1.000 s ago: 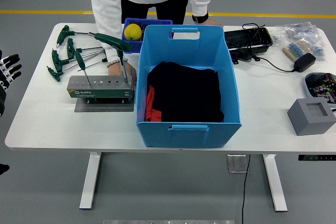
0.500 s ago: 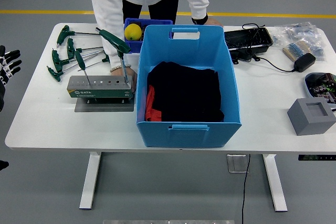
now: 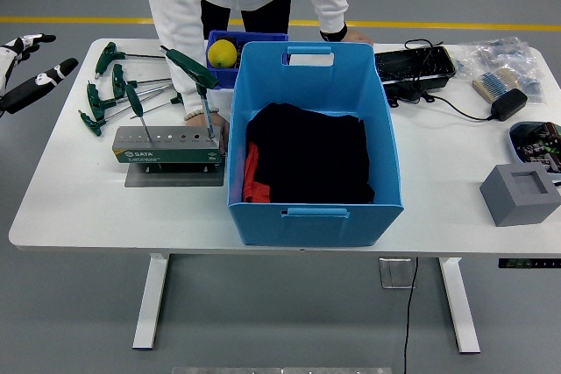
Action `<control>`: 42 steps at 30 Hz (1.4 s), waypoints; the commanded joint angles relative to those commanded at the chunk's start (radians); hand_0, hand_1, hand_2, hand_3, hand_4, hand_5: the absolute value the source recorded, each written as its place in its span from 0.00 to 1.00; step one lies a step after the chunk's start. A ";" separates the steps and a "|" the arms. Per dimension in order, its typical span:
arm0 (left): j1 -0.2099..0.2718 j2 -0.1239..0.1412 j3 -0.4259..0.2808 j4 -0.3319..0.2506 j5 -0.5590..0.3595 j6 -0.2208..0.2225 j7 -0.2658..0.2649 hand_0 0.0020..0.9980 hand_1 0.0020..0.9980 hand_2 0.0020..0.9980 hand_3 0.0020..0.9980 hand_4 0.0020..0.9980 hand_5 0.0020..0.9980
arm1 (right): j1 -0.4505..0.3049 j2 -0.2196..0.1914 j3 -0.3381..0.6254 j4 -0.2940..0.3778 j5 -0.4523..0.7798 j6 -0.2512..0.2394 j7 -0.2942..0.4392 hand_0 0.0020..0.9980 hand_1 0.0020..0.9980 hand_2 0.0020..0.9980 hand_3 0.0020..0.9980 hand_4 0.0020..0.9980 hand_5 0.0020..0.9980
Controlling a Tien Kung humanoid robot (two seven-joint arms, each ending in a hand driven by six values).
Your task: Lift tool from toolbox,place it in box,lift tool from toolbox,place it in box
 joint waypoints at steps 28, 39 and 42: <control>-0.510 -0.001 0.644 0.259 0.059 -0.092 -0.081 0.96 0.97 0.98 0.97 1.00 0.53 | 0.031 -0.020 -0.037 0.000 -0.001 0.017 0.013 0.79 0.80 0.84 0.69 0.93 0.75; -0.582 -0.049 0.748 0.385 0.080 -0.109 -0.076 0.86 0.83 0.85 0.86 1.00 0.55 | 0.039 -0.025 -0.105 0.000 0.048 0.013 0.032 0.79 0.79 0.83 0.68 0.93 0.75; -0.592 -0.059 0.756 0.409 0.083 -0.109 -0.078 0.86 0.83 0.85 0.86 1.00 0.55 | 0.042 -0.027 -0.114 0.000 0.055 0.011 0.037 0.79 0.79 0.83 0.68 0.93 0.75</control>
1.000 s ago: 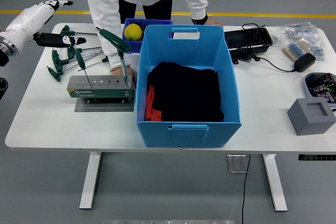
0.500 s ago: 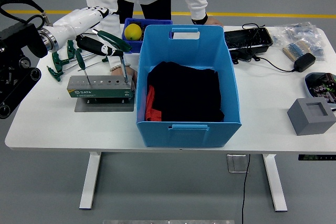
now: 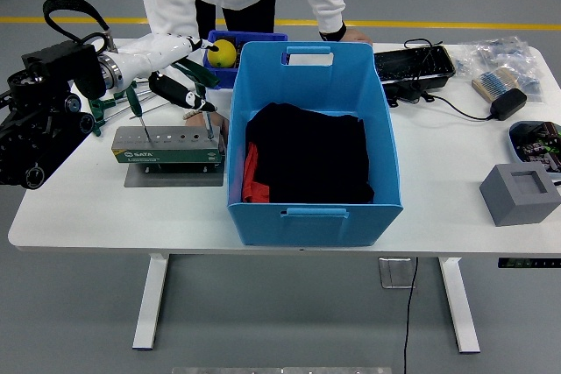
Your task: Lift tool from toolbox,place it in box,lift tool from toolbox,place it in box
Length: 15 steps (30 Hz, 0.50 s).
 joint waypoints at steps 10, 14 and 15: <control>-0.019 -0.020 0.017 0.036 0.004 0.033 -0.016 0.75 0.55 0.58 0.65 1.00 0.58 | 0.010 -0.003 0.025 0.000 -0.033 0.002 -0.001 0.78 0.78 0.83 0.67 0.92 0.75; -0.022 -0.023 0.027 0.047 0.008 0.031 -0.008 0.73 0.47 0.49 0.60 1.00 0.59 | 0.018 -0.004 0.042 0.000 -0.063 0.007 -0.006 0.78 0.78 0.83 0.67 0.92 0.74; -0.022 -0.025 0.029 0.051 0.009 0.030 -0.003 0.73 0.47 0.49 0.60 1.00 0.59 | 0.019 -0.004 0.045 0.000 -0.068 0.008 -0.007 0.78 0.78 0.83 0.67 0.92 0.74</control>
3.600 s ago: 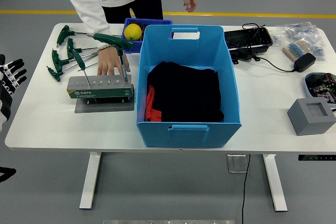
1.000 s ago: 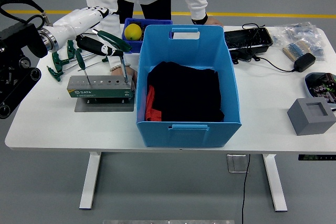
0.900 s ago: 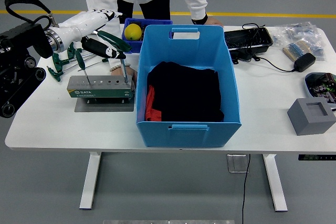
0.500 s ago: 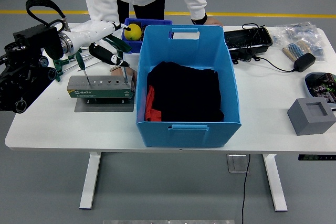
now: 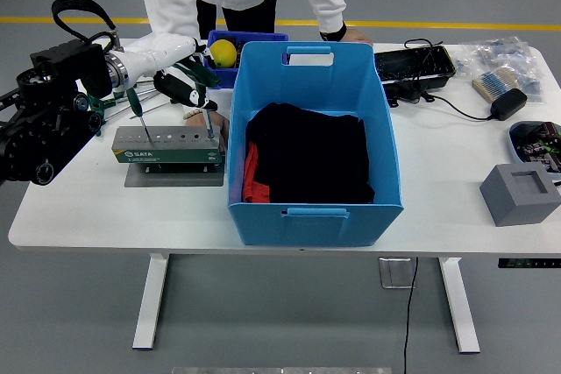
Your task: Lift tool from toolbox,place it in box,lift tool from toolbox,place it in box
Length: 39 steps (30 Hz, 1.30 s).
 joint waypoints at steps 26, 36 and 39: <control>-0.013 -0.043 0.022 0.057 -0.051 0.066 0.049 0.38 0.19 0.22 0.32 1.00 0.63 | 0.010 -0.005 -0.031 0.000 0.018 -0.006 0.015 0.77 0.77 0.82 0.66 0.91 0.74; -0.013 -0.053 0.022 0.070 -0.064 0.050 0.066 0.33 0.19 0.21 0.31 1.00 0.65 | 0.012 -0.005 -0.039 0.002 0.025 -0.015 0.019 0.76 0.77 0.81 0.65 0.91 0.74; -0.014 -0.055 0.024 0.072 -0.069 0.046 0.069 0.33 0.19 0.21 0.31 1.00 0.65 | 0.012 -0.005 -0.040 0.002 0.026 -0.018 0.020 0.76 0.77 0.81 0.65 0.91 0.74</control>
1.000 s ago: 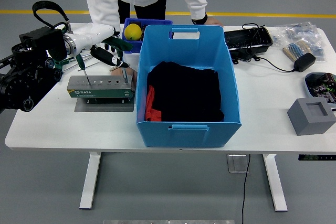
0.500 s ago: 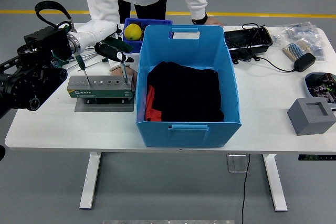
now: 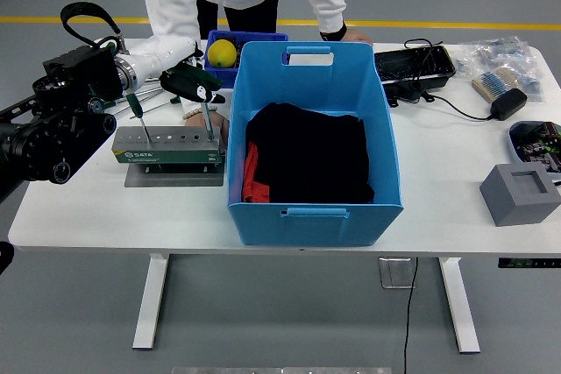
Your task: Lift tool from toolbox,place it in box,lift tool from toolbox,place it in box
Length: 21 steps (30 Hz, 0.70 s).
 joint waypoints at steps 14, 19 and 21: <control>-0.003 -0.007 0.004 0.009 -0.031 -0.016 0.007 0.27 0.15 0.18 0.27 1.00 0.68 | -0.001 0.001 0.001 0.001 0.001 -0.005 0.001 0.76 0.76 0.81 0.64 0.91 0.74; -0.001 -0.007 0.011 0.012 -0.038 -0.022 0.006 0.27 0.15 0.18 0.27 1.00 0.68 | -0.002 0.002 0.001 0.000 0.003 -0.007 0.002 0.76 0.76 0.81 0.64 0.91 0.74; -0.001 -0.006 0.013 0.013 -0.040 -0.022 0.005 0.27 0.17 0.20 0.27 1.00 0.68 | -0.002 0.003 0.001 0.000 0.002 -0.007 0.002 0.76 0.76 0.81 0.64 0.91 0.73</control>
